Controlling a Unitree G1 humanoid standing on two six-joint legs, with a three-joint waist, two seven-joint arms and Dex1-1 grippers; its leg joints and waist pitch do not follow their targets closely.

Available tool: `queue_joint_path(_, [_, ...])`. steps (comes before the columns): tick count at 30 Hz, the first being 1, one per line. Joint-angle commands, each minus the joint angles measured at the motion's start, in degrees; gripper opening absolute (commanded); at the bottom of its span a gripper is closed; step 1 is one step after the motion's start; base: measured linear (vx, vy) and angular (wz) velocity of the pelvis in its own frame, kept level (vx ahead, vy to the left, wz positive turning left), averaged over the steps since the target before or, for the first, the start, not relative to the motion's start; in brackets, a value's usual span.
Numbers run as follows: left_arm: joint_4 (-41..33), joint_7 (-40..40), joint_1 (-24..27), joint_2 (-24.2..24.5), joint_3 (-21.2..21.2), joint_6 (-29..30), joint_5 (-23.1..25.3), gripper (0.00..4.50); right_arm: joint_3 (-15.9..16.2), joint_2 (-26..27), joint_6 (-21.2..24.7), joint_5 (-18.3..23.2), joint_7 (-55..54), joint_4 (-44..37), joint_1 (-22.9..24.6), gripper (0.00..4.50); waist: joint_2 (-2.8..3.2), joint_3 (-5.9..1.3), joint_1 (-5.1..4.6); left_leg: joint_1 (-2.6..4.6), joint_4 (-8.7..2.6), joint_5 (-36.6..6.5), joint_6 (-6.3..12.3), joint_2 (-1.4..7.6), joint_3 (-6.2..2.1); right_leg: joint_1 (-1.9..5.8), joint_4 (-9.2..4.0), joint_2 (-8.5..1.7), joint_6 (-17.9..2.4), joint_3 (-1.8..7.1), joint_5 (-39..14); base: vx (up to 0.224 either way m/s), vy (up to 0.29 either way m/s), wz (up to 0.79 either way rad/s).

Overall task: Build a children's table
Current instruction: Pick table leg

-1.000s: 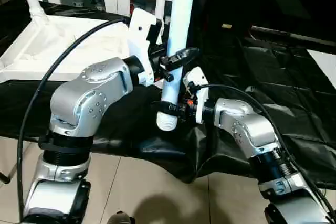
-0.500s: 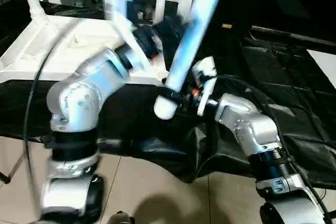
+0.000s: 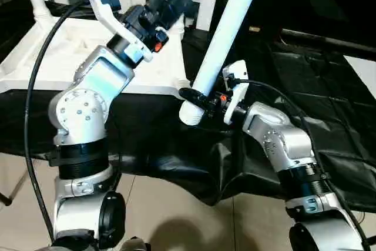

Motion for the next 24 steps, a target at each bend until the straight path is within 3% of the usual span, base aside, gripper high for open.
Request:
queue_joint_path(1, [1.2, 2.4, 1.0, 3.7, -6.3, -5.7, 12.7, 3.78, -0.7, -1.9, -2.1, -3.7, -3.6, 1.5, -1.4, 1.86, 0.66, -4.06, -0.19, 2.29, -5.14, -10.6, -5.26, 3.87, -1.76, 1.78, -4.48, -5.3, -7.4, 2.95, -7.2, 0.0, 0.0, 0.0])
queue_joint_path(2, [0.1, 1.6, 1.4, 4.1, -7.6, -5.9, 13.5, 3.78, -0.2, -2.1, -2.4, -4.5, -3.7, 1.5, -1.3, 1.86, 0.67, -4.04, -0.19, 2.3, -5.17, -10.8, -5.37, 3.92, -1.82, 1.69, -4.65, -5.26, -5.7, 3.03, -8.2, 0.0, 0.0, 0.0])
queue_joint_path(3, [-1.6, 0.4, 2.0, 4.5, -9.3, -5.9, 14.3, 3.78, 0.6, -2.5, -2.9, -5.5, -3.9, 1.5, -1.3, 1.86, 0.7, -4.12, -0.13, 2.36, -5.2, -10.3, -5.56, 4.03, -1.9, 1.71, -4.52, -5.41, -5.6, 2.96, -8.1, 0.0, 0.0, 0.0])
queue_joint_path(6, [-7.7, -3.8, 3.2, 3.7, -13.8, -3.1, 11.5, 3.78, 2.6, -2.1, -3.7, -7.7, -5.0, 1.1, -1.2, 1.86, 0.93, -4.32, -0.03, 2.53, -4.79, -7.7, -5.78, 3.9, -1.47, 1.5, -3.79, -5.18, -8.4, 2.8, -2.1, 0.0, 0.0, 0.0])
queue_joint_path(8, [-8.4, -5.6, 3.7, 4.0, -17.0, -2.7, 11.6, 3.78, 3.6, -1.4, -4.0, -8.4, -5.7, 0.9, -1.0, 1.86, 0.73, -4.29, -0.05, 2.15, -4.86, -7.1, -4.97, 3.76, -1.4, 1.8, -3.61, -5.12, -9.9, 2.77, -0.4, 0.0, 0.0, 0.0])
queue_joint_path(10, [-8.1, -5.9, 4.0, 4.3, -18.6, -3.4, 12.6, 3.78, 3.9, -1.0, -4.2, -8.6, -6.0, 1.0, -0.9, 1.86, 0.66, -4.24, -0.07, 2.14, -4.83, -7.9, -4.65, 3.77, -1.33, 1.87, -3.74, -5.22, -9.9, 2.89, -1.3, 0.0, 0.0, 0.0])
queue_joint_path(12, [-7.3, -7.1, 4.5, 4.4, -20.4, -4.8, 14.1, 3.78, 4.3, -0.3, -4.5, -9.0, -6.3, 1.0, -0.7, 1.86, 1.08, -4.11, -0.16, 2.14, -4.97, -9.4, -5.07, 3.76, -1.38, 1.85, -4.02, -5.18, -9.4, 2.98, -3.0, 0.0, 0.0, 0.0])
queue_joint_path(16, [-5.4, -6.7, 4.1, 3.6, -21.2, -4.9, 16.5, 3.78, 5.1, 0.5, -4.4, -9.5, -6.3, -0.1, 0.1, 1.86, 1.28, -4.06, -0.39, 2.35, -5.08, -11.6, -6.03, 3.82, -1.46, 1.7, -4.21, -5.16, -8.7, 3.04, -5.5, 0.0, 0.0, 0.0])
queue_joint_path(24, [0.2, -1.4, 2.0, 4.6, -19.2, -6.6, 20.7, 3.78, 5.3, 0.4, -4.5, -9.4, -6.2, -1.0, 0.5, 1.86, 1.33, -4.27, -0.71, 2.39, -5.1, -11.1, -5.91, 3.8, -1.61, 1.75, -4.03, -4.99, -8.9, 2.94, -2.9, 0.0, 0.0, 0.0])
